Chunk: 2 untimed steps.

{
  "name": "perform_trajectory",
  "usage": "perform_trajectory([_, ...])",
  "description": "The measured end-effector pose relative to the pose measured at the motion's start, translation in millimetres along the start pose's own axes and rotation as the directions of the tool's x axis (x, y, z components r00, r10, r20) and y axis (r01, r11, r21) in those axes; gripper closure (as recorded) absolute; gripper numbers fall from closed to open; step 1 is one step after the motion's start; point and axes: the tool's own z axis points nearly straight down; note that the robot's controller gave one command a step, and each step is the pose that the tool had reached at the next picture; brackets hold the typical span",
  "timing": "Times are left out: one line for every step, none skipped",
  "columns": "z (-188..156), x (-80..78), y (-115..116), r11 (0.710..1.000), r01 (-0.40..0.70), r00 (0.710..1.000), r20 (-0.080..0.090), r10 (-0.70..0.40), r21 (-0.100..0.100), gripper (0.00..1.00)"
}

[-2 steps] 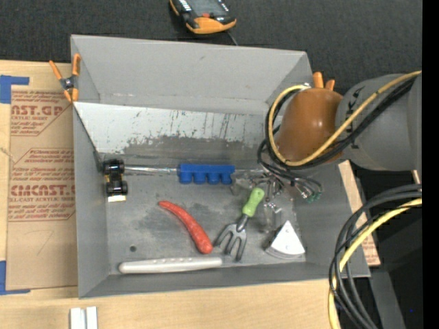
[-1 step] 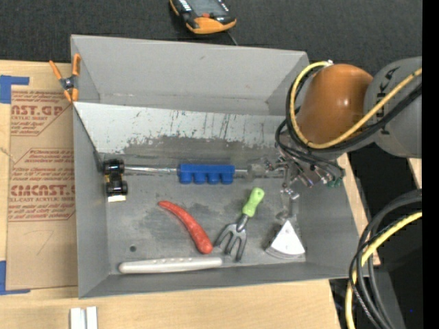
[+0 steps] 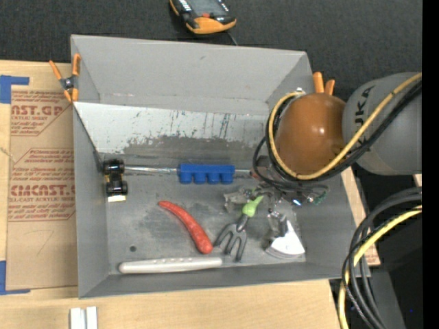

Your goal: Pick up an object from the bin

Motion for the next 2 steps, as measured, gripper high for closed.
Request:
perform_trajectory([29.0,-2.9,-17.6,0.992,0.123,0.992,0.007,-0.123,0.018,0.0])
perform_trajectory([28.7,10.5,20.7,0.98,0.199,0.98,0.002,-0.199,0.001,1.0])
